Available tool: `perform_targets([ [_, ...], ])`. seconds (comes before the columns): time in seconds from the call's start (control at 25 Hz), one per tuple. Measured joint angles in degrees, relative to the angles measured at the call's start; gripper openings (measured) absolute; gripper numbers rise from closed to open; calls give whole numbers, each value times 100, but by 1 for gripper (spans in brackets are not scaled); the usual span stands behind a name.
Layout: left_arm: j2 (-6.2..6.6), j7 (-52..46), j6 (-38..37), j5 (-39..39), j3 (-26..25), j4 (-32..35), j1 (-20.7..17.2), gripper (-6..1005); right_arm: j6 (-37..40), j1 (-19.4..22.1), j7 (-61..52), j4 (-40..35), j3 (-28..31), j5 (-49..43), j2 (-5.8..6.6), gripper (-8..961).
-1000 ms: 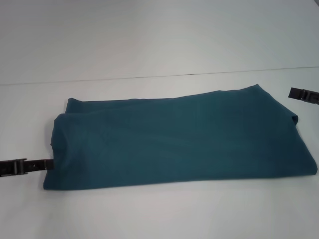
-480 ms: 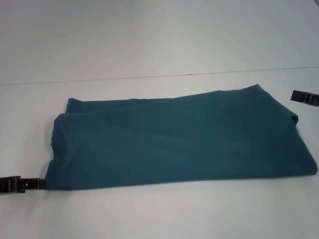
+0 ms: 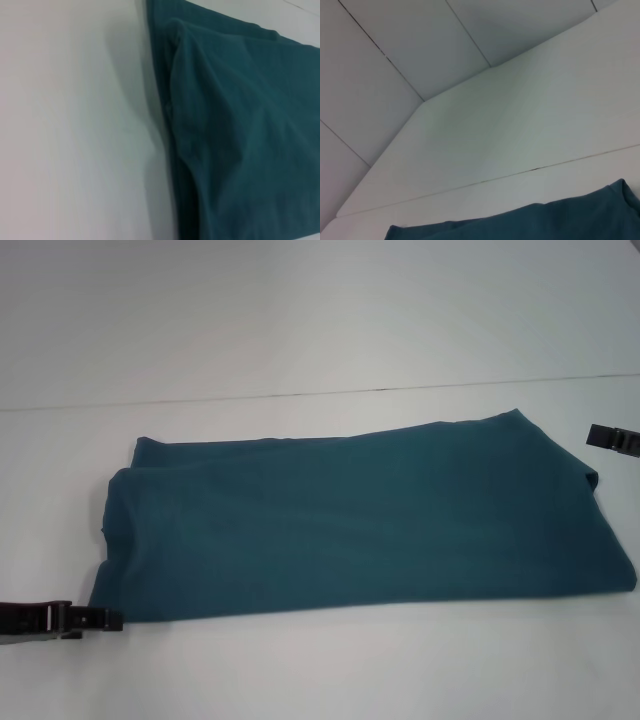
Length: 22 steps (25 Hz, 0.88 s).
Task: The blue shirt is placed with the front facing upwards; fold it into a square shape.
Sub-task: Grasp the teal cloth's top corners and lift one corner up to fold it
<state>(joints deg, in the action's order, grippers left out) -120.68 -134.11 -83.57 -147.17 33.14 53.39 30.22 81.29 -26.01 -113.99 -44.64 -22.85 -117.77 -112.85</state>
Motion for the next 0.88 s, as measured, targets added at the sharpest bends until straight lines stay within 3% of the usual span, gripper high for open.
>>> perform_targets([
  [0.88,22,-149,131,-223,147,-381,331,691,75,74,-18,-36,71,18,9,900],
])
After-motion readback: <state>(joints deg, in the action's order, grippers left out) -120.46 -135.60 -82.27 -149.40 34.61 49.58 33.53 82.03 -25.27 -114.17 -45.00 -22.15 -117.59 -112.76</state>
